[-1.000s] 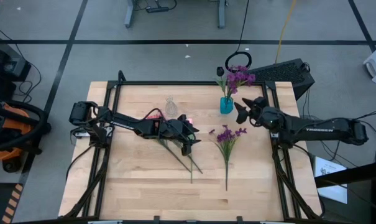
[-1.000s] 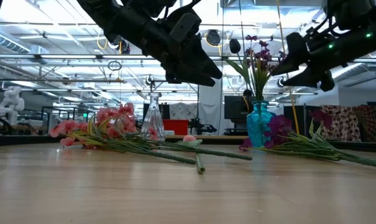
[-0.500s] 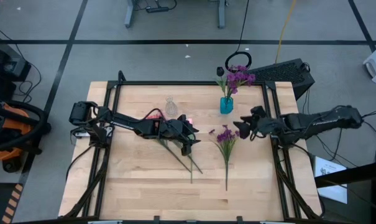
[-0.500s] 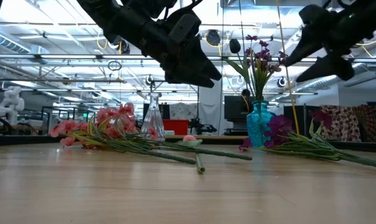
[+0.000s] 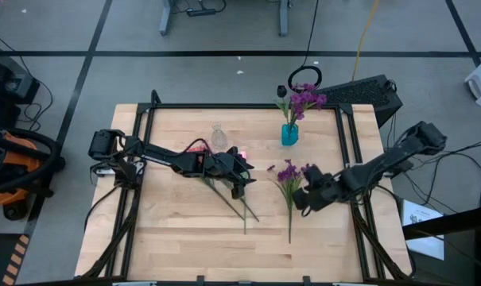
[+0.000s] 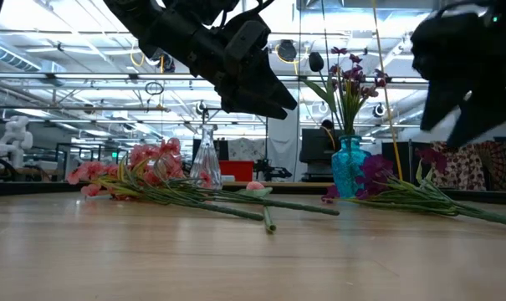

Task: Sort flowers into vase by color
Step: Put the purple flower into the blue vase

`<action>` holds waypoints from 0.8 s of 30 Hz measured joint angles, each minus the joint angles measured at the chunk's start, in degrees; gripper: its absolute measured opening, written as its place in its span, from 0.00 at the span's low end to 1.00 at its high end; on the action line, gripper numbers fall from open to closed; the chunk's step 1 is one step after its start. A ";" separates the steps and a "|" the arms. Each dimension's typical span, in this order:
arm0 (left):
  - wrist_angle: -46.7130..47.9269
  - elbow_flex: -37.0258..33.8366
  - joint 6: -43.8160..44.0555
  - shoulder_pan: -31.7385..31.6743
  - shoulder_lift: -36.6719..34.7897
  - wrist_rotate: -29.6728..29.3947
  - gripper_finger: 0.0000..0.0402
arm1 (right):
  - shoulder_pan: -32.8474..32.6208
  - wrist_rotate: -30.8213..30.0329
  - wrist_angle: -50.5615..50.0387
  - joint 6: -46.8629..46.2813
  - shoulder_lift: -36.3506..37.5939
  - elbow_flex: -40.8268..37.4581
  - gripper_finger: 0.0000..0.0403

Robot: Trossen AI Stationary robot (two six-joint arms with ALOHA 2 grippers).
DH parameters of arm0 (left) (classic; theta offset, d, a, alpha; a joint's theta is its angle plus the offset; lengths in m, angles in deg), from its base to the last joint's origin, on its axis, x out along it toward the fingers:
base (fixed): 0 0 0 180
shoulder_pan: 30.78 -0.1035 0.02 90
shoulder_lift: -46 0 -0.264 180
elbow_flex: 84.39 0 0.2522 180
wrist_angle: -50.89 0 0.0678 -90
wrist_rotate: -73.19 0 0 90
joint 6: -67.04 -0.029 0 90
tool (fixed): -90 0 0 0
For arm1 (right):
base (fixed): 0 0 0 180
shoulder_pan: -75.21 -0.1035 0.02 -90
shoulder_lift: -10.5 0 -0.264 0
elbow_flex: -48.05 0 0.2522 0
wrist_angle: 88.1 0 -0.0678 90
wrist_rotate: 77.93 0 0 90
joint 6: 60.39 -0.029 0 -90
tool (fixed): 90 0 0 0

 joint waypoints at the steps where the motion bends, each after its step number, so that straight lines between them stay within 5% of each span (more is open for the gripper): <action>1: 0.00 0.00 0.00 0.03 0.00 0.00 0.58 | -0.09 0.58 0.55 -0.63 -1.59 0.00 0.66; 24: -0.13 0.00 -0.07 0.61 0.00 -0.02 0.58 | 2.44 1.34 10.69 -1.04 -18.01 0.00 0.66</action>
